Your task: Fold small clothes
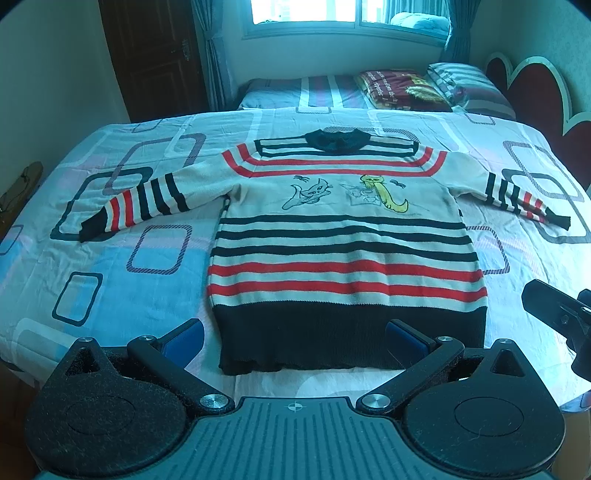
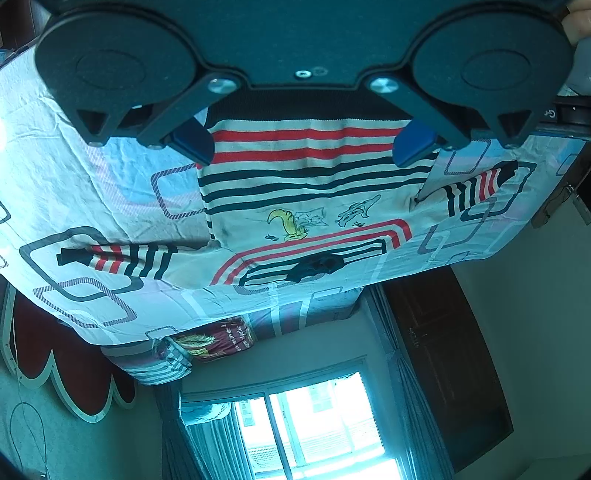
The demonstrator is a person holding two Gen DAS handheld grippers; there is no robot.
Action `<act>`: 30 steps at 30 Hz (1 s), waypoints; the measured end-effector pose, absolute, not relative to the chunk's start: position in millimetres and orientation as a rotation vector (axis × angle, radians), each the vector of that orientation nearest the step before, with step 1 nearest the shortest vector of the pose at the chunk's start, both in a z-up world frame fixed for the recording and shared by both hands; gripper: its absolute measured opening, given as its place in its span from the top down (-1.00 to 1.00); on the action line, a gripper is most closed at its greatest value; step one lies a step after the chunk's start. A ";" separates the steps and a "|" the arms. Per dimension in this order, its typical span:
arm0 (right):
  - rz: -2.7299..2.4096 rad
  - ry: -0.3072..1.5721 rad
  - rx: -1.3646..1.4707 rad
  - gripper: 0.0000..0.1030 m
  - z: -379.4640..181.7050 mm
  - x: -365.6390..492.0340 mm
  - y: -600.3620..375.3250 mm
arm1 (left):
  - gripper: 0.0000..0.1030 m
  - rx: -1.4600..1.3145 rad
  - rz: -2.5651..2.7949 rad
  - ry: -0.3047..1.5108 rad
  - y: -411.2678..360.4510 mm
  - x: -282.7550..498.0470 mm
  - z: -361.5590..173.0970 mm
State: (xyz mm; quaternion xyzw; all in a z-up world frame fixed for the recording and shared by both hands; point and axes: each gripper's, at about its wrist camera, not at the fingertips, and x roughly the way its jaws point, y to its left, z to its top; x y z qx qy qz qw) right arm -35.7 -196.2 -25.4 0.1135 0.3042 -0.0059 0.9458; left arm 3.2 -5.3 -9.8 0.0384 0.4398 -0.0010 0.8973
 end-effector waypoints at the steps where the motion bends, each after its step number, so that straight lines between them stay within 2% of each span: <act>1: -0.011 0.620 0.232 -0.99 -25.3 -36.1 -196.7 | -1.00 0.079 -0.001 0.911 -4.6 4.3 -9.8; 30: -0.034 0.620 0.239 -0.99 -29.0 -26.7 -196.4 | -1.00 0.087 -0.018 0.919 17.6 27.5 -16.9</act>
